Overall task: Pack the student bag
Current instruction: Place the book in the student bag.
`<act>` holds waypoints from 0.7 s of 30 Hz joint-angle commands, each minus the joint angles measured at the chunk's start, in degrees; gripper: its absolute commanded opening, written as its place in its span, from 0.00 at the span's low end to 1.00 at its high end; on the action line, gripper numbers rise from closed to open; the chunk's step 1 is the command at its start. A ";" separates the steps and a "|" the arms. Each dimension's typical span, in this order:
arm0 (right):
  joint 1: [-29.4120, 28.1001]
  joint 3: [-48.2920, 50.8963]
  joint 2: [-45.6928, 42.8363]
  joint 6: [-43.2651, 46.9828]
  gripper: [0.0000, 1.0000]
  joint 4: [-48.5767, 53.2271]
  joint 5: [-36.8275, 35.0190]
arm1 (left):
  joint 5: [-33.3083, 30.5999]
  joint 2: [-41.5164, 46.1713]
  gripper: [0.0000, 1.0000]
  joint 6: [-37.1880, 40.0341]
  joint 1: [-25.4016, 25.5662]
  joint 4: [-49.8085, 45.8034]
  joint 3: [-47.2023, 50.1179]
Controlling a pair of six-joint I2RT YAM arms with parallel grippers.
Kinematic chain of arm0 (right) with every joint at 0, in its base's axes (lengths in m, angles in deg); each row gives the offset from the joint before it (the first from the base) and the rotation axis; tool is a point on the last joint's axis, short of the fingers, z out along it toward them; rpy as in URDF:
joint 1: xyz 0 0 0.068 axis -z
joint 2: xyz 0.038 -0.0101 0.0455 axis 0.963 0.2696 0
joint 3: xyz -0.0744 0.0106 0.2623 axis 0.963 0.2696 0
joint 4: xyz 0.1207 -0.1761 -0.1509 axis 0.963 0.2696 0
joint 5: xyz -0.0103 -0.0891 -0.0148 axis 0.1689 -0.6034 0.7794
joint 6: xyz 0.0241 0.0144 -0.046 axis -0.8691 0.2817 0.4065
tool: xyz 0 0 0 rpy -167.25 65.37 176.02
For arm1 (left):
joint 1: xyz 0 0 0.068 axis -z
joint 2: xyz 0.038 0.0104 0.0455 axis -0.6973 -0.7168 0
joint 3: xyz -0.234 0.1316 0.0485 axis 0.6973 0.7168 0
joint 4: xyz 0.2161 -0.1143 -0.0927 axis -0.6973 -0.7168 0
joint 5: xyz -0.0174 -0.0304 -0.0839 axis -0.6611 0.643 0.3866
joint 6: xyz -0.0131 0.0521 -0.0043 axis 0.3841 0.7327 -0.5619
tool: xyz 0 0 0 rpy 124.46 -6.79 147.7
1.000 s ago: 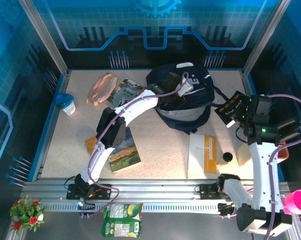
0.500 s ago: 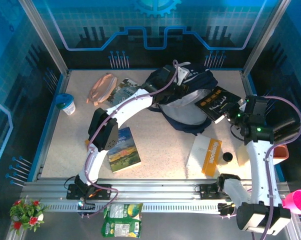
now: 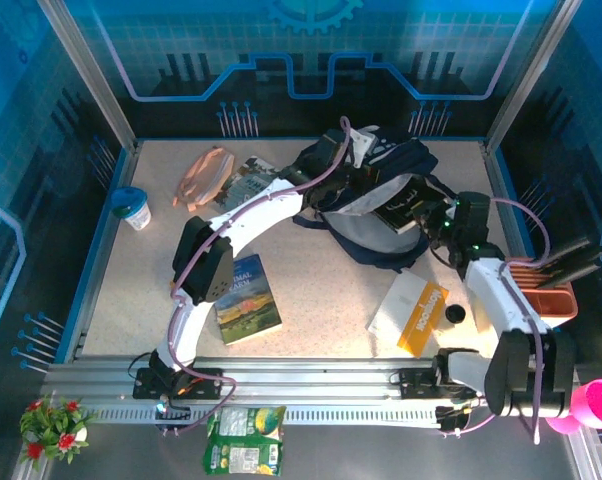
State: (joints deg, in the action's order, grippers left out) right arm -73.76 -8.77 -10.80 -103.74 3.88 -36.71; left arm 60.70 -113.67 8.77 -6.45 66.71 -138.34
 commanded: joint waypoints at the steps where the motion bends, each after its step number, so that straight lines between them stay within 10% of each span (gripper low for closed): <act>1: -2.65 -3.05 4.21 -0.99 0.11 -14.96 -3.74 | 2.79 5.42 0.00 -2.97 -1.00 8.60 -1.95; 17: -8.33 -10.78 31.02 -5.98 0.13 -35.05 -10.88 | 6.50 4.77 0.00 -7.40 -3.52 10.02 -0.92; 21: -8.95 -12.08 33.41 -5.00 0.28 -32.47 -9.34 | 6.67 4.63 0.00 -7.86 -3.91 9.95 -0.40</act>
State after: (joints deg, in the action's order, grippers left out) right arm -81.65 -18.67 21.79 -108.70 -23.98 -45.72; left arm 65.90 -113.65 2.80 -9.36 69.20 -138.30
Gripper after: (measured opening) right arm 0.234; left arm 0.063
